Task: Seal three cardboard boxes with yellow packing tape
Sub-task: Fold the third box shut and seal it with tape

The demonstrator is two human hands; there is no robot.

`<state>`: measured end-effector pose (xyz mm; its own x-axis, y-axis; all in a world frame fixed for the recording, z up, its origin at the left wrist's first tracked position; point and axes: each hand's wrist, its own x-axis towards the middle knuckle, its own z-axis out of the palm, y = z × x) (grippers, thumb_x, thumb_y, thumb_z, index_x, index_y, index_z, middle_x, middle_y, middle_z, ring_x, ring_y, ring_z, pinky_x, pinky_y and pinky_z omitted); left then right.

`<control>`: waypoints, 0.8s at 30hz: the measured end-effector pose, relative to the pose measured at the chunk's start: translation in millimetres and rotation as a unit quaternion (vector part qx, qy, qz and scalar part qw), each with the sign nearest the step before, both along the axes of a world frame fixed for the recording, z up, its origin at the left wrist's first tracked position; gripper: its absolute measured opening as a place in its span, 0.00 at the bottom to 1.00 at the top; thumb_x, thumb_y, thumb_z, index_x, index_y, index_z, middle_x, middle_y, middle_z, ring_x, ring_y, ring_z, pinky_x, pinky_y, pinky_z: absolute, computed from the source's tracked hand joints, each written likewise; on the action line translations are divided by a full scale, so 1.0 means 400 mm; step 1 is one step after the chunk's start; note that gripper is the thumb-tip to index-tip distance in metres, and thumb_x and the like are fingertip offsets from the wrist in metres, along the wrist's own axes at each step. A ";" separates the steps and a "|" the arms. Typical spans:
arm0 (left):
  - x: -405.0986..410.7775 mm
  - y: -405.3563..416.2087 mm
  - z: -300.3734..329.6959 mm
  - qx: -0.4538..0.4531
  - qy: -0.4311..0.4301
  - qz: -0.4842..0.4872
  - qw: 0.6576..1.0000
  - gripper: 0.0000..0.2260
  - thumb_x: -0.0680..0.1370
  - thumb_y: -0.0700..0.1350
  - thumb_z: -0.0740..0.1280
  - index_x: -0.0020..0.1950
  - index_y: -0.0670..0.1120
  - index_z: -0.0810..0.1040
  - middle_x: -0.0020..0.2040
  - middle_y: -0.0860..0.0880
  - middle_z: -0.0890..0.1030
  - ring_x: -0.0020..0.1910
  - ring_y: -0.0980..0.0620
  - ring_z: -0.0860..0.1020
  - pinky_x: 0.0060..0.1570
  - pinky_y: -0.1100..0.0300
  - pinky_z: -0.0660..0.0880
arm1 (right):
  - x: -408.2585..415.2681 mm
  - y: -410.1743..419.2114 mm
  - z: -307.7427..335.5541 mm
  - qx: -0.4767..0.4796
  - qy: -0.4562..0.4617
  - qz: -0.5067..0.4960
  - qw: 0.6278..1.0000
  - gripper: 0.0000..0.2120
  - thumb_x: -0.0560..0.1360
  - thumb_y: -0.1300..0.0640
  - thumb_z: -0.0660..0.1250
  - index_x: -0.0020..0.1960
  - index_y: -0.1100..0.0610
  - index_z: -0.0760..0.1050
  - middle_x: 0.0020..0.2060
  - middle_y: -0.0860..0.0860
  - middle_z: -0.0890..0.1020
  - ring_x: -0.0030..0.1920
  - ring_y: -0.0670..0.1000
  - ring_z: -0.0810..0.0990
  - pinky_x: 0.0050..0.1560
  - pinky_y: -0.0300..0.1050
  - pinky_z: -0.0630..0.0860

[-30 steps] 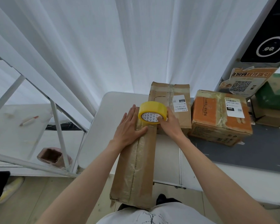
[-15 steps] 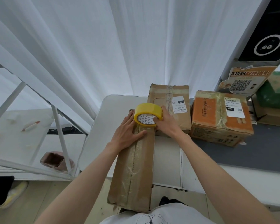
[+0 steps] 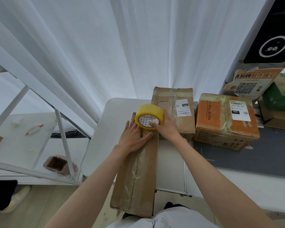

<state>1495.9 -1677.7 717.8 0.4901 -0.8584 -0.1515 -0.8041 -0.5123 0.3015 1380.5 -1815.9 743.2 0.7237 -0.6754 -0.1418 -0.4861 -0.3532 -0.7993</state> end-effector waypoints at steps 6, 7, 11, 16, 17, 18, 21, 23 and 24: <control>-0.008 0.007 -0.021 -0.009 -0.006 0.024 1.000 0.50 0.70 0.81 0.46 0.84 0.52 0.43 0.84 0.50 0.43 0.82 0.54 0.38 0.80 0.54 0.39 | 0.015 0.020 -0.024 0.010 -0.016 -0.050 0.999 0.23 0.78 0.49 0.69 0.69 0.56 0.67 0.63 0.55 0.76 0.62 0.61 0.76 0.61 0.56 0.71; -0.009 0.007 -0.020 -0.010 -0.005 0.024 1.000 0.50 0.70 0.81 0.45 0.84 0.52 0.43 0.84 0.51 0.42 0.81 0.54 0.38 0.80 0.55 0.39 | 0.015 0.020 -0.024 0.012 -0.014 -0.055 0.998 0.22 0.79 0.51 0.69 0.68 0.57 0.67 0.63 0.56 0.75 0.62 0.61 0.76 0.61 0.55 0.70; -0.015 0.003 -0.011 -0.011 0.000 0.020 1.000 0.49 0.72 0.79 0.49 0.83 0.53 0.39 0.83 0.52 0.38 0.80 0.56 0.35 0.80 0.53 0.39 | 0.009 0.006 -0.024 0.032 -0.023 -0.052 0.998 0.16 0.79 0.55 0.68 0.63 0.58 0.68 0.59 0.57 0.75 0.59 0.61 0.76 0.56 0.51 0.70; -0.012 0.002 -0.015 -0.024 0.012 0.018 0.999 0.49 0.74 0.77 0.53 0.82 0.52 0.35 0.82 0.53 0.35 0.80 0.57 0.33 0.80 0.52 0.39 | -0.030 -0.011 -0.015 0.127 -0.089 -0.049 0.987 0.15 0.80 0.63 0.64 0.65 0.58 0.66 0.53 0.53 0.76 0.55 0.56 0.76 0.57 0.55 0.76; -0.013 0.001 -0.015 -0.021 0.011 0.018 1.000 0.49 0.75 0.77 0.53 0.82 0.51 0.35 0.82 0.53 0.35 0.80 0.57 0.33 0.80 0.51 0.39 | -0.038 -0.014 -0.016 0.147 -0.099 -0.047 0.983 0.15 0.80 0.64 0.64 0.65 0.58 0.66 0.52 0.52 0.76 0.55 0.55 0.76 0.58 0.55 0.77; -0.014 0.000 -0.014 -0.019 0.011 0.019 1.000 0.49 0.75 0.77 0.53 0.82 0.51 0.34 0.82 0.53 0.34 0.79 0.57 0.33 0.80 0.51 0.39 | -0.044 -0.019 -0.020 0.166 -0.110 -0.047 0.979 0.15 0.80 0.64 0.63 0.65 0.57 0.66 0.51 0.51 0.76 0.56 0.55 0.77 0.58 0.56 0.79; -0.015 0.002 -0.012 -0.019 0.012 0.020 1.000 0.50 0.75 0.77 0.53 0.82 0.50 0.33 0.82 0.52 0.34 0.79 0.57 0.32 0.80 0.52 0.38 | -0.055 -0.032 -0.026 0.224 -0.133 -0.045 0.964 0.15 0.81 0.65 0.62 0.64 0.52 0.64 0.55 0.52 0.76 0.60 0.57 0.78 0.57 0.60 0.82; -0.014 0.003 -0.012 -0.020 0.014 0.020 1.000 0.50 0.74 0.78 0.52 0.82 0.49 0.33 0.82 0.52 0.34 0.79 0.57 0.32 0.80 0.52 0.38 | -0.059 -0.037 -0.025 0.273 -0.153 -0.046 0.949 0.16 0.82 0.66 0.61 0.63 0.50 0.64 0.59 0.54 0.74 0.60 0.56 0.79 0.54 0.58 0.84; -0.013 0.004 -0.013 -0.018 0.013 0.020 1.000 0.51 0.73 0.78 0.51 0.82 0.49 0.33 0.82 0.52 0.34 0.79 0.57 0.32 0.80 0.52 0.38 | -0.061 -0.038 -0.024 0.294 -0.163 -0.047 0.941 0.17 0.82 0.67 0.61 0.63 0.49 0.64 0.60 0.54 0.74 0.60 0.55 0.79 0.53 0.56 0.84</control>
